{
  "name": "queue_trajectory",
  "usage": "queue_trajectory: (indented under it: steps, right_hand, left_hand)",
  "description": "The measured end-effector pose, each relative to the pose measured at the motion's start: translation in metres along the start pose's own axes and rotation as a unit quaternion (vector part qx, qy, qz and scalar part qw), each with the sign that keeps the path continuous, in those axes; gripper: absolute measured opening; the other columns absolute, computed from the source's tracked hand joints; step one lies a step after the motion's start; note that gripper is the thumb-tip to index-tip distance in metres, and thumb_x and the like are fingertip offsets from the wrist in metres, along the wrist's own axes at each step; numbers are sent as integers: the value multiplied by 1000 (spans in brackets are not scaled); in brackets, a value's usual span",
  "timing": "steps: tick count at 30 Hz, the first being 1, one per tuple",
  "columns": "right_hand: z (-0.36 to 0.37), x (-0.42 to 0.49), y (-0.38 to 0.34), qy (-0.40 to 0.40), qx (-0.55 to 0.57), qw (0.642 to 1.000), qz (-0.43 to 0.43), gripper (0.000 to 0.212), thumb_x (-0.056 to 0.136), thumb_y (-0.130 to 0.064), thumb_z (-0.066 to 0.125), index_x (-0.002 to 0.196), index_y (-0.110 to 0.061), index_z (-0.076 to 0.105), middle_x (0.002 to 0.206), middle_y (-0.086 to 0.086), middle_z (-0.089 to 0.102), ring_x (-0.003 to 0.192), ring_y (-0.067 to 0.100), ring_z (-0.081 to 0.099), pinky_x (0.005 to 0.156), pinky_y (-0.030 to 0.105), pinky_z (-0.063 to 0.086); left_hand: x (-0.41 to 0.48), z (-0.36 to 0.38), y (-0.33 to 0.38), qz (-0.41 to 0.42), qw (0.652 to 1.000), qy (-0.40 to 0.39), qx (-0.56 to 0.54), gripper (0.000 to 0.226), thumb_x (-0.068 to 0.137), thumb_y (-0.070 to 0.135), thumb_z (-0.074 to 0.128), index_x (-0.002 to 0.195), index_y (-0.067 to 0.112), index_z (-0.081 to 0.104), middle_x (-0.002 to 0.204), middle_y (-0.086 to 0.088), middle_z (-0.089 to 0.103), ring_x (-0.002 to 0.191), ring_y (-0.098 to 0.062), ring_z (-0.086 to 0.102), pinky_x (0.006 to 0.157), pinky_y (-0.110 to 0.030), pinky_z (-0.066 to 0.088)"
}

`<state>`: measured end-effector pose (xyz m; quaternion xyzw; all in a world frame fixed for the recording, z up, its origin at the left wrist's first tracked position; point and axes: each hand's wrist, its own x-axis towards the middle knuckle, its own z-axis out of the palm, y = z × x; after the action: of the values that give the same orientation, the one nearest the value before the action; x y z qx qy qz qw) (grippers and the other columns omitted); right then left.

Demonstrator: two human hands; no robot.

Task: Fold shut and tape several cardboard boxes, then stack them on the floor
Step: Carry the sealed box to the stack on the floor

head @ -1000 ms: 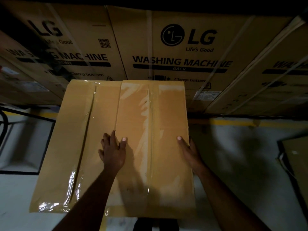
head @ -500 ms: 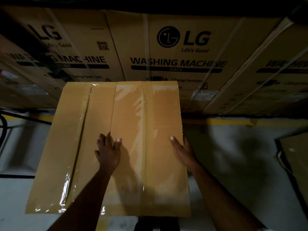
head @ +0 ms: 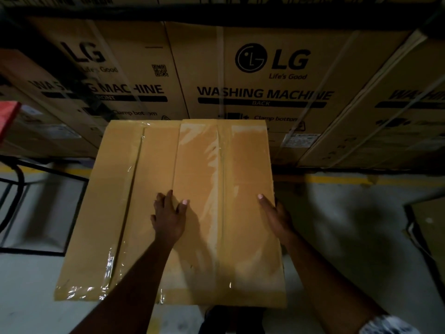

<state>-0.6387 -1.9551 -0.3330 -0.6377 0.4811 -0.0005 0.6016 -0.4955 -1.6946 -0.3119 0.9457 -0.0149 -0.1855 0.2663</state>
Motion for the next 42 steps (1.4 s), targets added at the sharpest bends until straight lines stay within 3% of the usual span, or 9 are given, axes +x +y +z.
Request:
queue_trajectory:
  steps: [4,7,9,11,14,22,31,38,42]
  right_hand:
    - [4,-10,-7,65,-48,996,-48,60,91,-57,65,134,-16,58,119,4,66,113,30,63,87,33,46]
    - [16,-25,-17,102,-146,980,-90,85,86,-65,59,151,-14,38,143,14,53,128,36,54,101,45,48]
    - [25,-38,-23,105,-278,946,-130,91,90,-61,56,159,-12,22,163,16,27,147,36,30,118,54,32]
    - [35,-53,-27,86,-389,897,-191,88,96,-54,54,161,-8,17,168,15,10,155,34,7,124,54,10]
    - [50,-79,-32,33,-443,867,-227,81,99,-51,47,161,-9,16,170,12,6,156,32,-2,125,55,4]
    - [71,-144,-46,-29,-462,854,-239,75,102,-52,42,162,-16,14,170,4,6,157,26,1,124,53,1]
    - [72,-217,-48,-4,-472,826,-309,67,101,-52,43,154,-13,30,158,7,36,144,27,32,117,50,26]
    - [81,-290,-17,-15,-455,832,-318,65,101,-49,47,153,-14,30,159,6,35,144,26,32,116,50,28]
    - [104,-334,-14,-38,-442,835,-327,63,101,-45,48,152,-12,32,158,8,35,144,27,32,112,47,32]
  left_hand:
    - [-12,-4,-3,28,999,-14,-18,73,100,44,56,158,13,26,166,-14,18,152,-34,21,119,-57,25]
    - [-20,-8,0,55,997,-31,33,77,101,42,56,160,10,18,168,-14,9,154,-34,12,121,-54,20]
    - [-25,-13,2,80,995,-37,53,77,102,40,55,161,11,15,169,-15,6,155,-34,9,121,-54,19]
    - [-31,-18,5,100,992,-43,71,76,102,38,53,161,12,13,169,-14,5,155,-33,6,122,-52,17]
    - [-41,-26,7,130,986,-50,95,75,103,36,51,162,13,10,169,-12,3,156,-31,3,123,-49,12]
    - [-76,-54,1,186,973,-71,116,74,104,32,49,162,14,8,169,-14,3,156,-30,3,124,-46,10]
    - [-149,-90,-20,189,974,-52,118,71,104,37,47,161,13,13,168,-14,6,155,-30,5,124,-47,12]
    - [-226,-114,-68,144,985,-41,80,69,105,39,45,161,15,14,169,-7,5,151,-27,26,113,-39,34]
    - [-258,-134,-108,122,989,-25,79,69,103,39,47,160,14,18,167,-9,15,149,-29,29,113,-42,36]
